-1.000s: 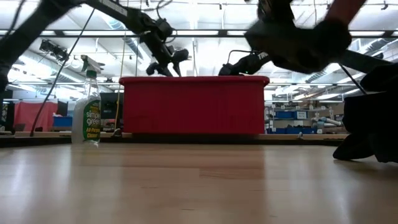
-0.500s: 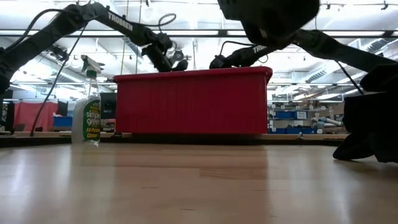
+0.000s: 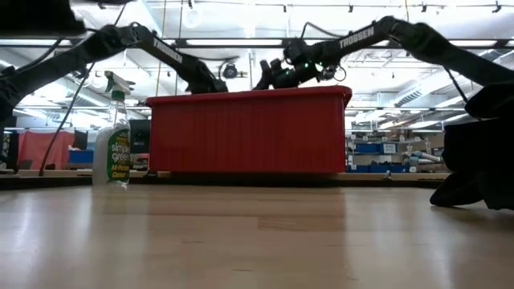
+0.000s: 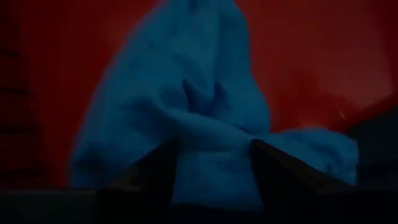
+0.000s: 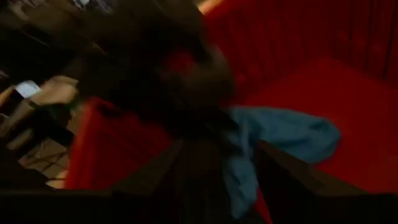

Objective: Fold laundry
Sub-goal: Fold the blue shorts

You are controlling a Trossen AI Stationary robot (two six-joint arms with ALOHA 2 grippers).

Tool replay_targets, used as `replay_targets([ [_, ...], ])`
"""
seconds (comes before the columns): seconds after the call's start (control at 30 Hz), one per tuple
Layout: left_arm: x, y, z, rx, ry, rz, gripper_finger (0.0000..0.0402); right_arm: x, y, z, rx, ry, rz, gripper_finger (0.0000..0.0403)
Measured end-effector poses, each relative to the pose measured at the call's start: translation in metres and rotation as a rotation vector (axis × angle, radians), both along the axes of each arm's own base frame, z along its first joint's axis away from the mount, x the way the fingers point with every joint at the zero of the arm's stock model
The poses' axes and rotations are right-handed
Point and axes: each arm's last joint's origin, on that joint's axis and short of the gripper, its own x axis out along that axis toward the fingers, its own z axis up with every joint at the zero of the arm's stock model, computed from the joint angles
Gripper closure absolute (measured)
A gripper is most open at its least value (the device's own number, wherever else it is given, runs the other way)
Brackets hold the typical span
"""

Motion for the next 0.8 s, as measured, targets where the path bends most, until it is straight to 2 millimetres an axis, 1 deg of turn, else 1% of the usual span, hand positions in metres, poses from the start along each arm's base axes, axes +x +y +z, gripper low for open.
replay_targets([
  [0.13,0.002,0.005,-0.023,-0.052,0.025,-0.020,0.0194,-0.005,0.010,0.024,-0.046,-0.034,0.009,0.0206],
  [0.27,0.003,0.008,-0.045,-0.113,0.062,-0.022,0.0212,-0.004,0.019,0.037,-0.094,-0.040,0.033,0.0206],
  [0.37,0.002,0.006,-0.046,-0.131,0.080,-0.046,0.0252,-0.006,0.024,0.045,-0.119,-0.048,0.041,0.0206],
  [0.43,0.003,0.005,-0.047,-0.132,0.091,-0.067,0.0300,-0.006,0.025,0.048,-0.130,-0.051,0.043,0.0206],
  [0.5,0.002,0.004,-0.044,-0.137,0.096,-0.078,0.0361,-0.007,0.025,0.048,-0.131,-0.051,0.045,0.0206],
  [0.53,0.001,0.003,-0.042,-0.138,0.090,-0.077,0.0380,-0.007,0.025,0.047,-0.126,-0.048,0.046,0.0206],
  [0.6,-0.002,0.004,-0.036,-0.132,0.062,-0.076,0.0389,-0.008,0.024,0.047,-0.122,-0.050,0.055,0.0206],
  [0.67,-0.002,0.003,-0.023,-0.091,0.024,-0.088,0.0394,-0.008,0.024,0.047,-0.121,-0.055,0.065,0.0206],
  [0.73,-0.003,0.005,-0.002,-0.003,-0.027,-0.086,0.0396,-0.010,0.023,0.047,-0.120,-0.056,0.065,0.0206],
  [0.8,-0.005,0.005,0.023,0.109,-0.080,-0.086,0.0398,-0.011,0.021,0.047,-0.113,-0.058,0.065,0.0206],
])
